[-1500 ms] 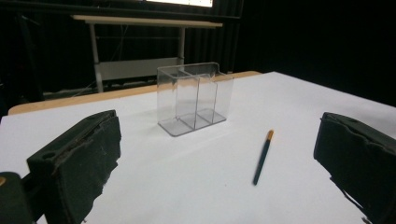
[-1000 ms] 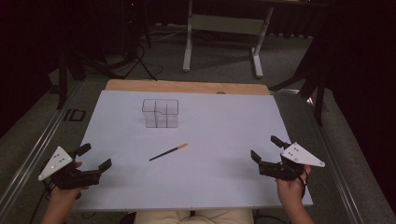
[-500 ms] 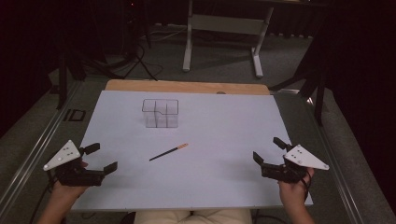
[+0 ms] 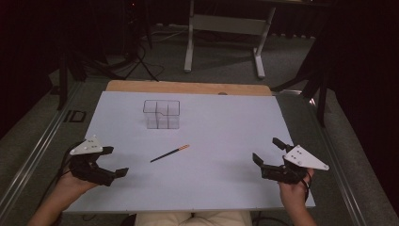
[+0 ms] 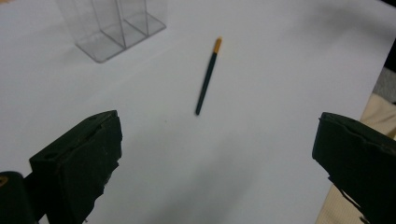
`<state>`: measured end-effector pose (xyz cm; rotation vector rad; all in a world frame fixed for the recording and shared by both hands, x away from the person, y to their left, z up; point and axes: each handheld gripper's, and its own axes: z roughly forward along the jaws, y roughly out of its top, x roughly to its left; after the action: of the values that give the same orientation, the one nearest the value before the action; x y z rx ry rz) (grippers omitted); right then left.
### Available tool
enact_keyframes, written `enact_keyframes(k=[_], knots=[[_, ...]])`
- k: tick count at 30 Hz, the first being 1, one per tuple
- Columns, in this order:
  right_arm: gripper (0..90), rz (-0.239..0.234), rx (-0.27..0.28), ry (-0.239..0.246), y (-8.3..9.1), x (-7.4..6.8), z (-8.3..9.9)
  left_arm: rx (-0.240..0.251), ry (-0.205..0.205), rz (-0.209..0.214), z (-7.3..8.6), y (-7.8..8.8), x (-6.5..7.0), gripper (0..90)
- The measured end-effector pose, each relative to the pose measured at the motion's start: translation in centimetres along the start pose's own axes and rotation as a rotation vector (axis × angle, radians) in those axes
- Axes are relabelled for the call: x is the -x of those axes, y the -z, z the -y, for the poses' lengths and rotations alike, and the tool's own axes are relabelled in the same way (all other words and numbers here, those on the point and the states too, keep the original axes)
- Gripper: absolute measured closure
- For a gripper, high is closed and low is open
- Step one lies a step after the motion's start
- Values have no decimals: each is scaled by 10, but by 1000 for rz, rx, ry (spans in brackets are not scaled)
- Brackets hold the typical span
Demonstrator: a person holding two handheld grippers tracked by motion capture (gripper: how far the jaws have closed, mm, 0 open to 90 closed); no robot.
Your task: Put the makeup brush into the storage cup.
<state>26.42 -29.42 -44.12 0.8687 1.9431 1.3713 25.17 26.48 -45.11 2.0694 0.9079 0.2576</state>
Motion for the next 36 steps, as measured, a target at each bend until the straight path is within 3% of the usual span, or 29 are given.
enact_keyframes(k=[2, 4, 5, 7, 10, 13, 14, 19, 36], knots=[[105, -1, -2, -3, 0, 0, 0, -52, -30, 6, -6, -7, 2, 21], [105, 0, -3, -4, 0, 0, 1, -69, -35, 6, -9, -9, 2, 21], [105, 1, -4, -2, 0, 0, 1, -105, -58, 10, -13, -14, 3, 21], [105, 0, -3, 0, 0, 0, 0, -120, -59, 11, -15, -17, 4, 21], [105, -3, -9, -1, 0, 0, 1, -194, -75, 35, -23, -25, 4, 21], [105, -4, -10, -2, 0, 0, 1, -213, -81, 34, -25, -27, 4, 22], [105, -4, -11, -1, 0, 0, 1, -251, -85, 46, -29, -32, 4, 22], [105, -4, -13, -3, 0, 0, 2, -336, -108, 61, -35, -40, 5, 22], [105, -12, -18, -2, 0, 0, 2, -484, -139, 83, -56, -59, 8, 22]])
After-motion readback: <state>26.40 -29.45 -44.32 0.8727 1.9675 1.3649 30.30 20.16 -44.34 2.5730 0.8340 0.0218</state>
